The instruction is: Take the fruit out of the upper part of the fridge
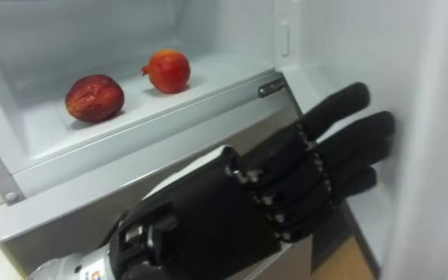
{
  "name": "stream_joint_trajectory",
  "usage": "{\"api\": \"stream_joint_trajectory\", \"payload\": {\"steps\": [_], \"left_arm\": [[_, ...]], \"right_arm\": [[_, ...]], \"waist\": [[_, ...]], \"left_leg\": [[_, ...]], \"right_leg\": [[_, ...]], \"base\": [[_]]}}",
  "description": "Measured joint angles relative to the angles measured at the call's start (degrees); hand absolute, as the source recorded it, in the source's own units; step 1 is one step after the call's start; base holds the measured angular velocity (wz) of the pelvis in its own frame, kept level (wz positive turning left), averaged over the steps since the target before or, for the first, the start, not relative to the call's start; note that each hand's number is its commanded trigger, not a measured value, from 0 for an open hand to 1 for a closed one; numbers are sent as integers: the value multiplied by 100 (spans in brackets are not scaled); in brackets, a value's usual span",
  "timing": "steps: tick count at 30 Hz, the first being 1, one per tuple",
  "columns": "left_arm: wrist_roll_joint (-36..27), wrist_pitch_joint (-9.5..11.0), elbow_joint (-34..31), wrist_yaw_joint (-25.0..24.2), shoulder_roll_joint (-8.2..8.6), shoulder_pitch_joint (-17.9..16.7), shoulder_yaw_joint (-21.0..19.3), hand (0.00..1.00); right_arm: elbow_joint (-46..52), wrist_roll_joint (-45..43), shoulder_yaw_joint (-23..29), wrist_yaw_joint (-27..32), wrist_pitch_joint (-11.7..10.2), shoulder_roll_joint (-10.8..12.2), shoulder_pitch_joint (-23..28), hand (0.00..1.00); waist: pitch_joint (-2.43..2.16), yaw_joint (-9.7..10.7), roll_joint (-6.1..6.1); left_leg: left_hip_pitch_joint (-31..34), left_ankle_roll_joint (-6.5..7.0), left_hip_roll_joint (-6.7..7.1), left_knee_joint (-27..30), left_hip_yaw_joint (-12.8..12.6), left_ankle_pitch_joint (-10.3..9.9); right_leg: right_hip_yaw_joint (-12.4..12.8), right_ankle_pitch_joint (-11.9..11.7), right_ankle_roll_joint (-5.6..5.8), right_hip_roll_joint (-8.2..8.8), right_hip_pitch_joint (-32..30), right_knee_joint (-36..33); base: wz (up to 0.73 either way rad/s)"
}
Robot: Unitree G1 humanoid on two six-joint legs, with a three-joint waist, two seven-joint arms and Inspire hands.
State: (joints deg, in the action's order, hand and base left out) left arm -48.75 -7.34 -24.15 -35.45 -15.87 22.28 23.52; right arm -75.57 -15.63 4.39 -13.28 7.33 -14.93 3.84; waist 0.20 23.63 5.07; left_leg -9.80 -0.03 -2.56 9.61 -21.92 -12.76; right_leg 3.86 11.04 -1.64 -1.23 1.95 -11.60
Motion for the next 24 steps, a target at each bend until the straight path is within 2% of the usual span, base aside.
{"api": "stream_joint_trajectory", "payload": {"steps": [6, 7, 10, 18, 24], "left_arm": [[19, 1, 336, 4, 112, 271, 96, 0], [17, 8, 401, 3, 119, 334, 119, 0], [17, 17, 471, 11, 114, 409, 136, 0], [17, 18, 492, 86, 115, 493, 186, 0], [122, 18, 526, 163, 101, 720, 238, 0]], "right_arm": [[-64, 41, 37, 6, -33, -39, -17, 0], [-75, 54, 37, 5, -32, -49, -18, 0], [-108, 94, 36, -11, -33, -68, -5, 0], [-116, 193, 34, -164, -26, -135, 7, 0], [-107, 196, 37, -185, -27, -145, 15, 0]], "waist": [[5, 116, -2], [6, 115, -2], [8, 133, -5], [34, 172, -38], [50, 205, -63]], "left_leg": [[-25, 0, -11, 0, -39, 0], [-42, 0, -18, -1, -118, 0], [-86, -1, -71, -5, -166, -1], [-98, -2, -93, -4, -309, 0], [-91, -19, -102, -5, -416, -10]], "right_leg": [[86, -12, -20, -41, -13, -6], [95, -14, -24, -52, -12, -10], [171, -25, -41, -80, 6, -9], [287, -34, -58, -116, -15, -5], [317, -37, -57, -123, -45, -35]], "base": [[-6], [-16], [-14], [-7], [-5]]}}
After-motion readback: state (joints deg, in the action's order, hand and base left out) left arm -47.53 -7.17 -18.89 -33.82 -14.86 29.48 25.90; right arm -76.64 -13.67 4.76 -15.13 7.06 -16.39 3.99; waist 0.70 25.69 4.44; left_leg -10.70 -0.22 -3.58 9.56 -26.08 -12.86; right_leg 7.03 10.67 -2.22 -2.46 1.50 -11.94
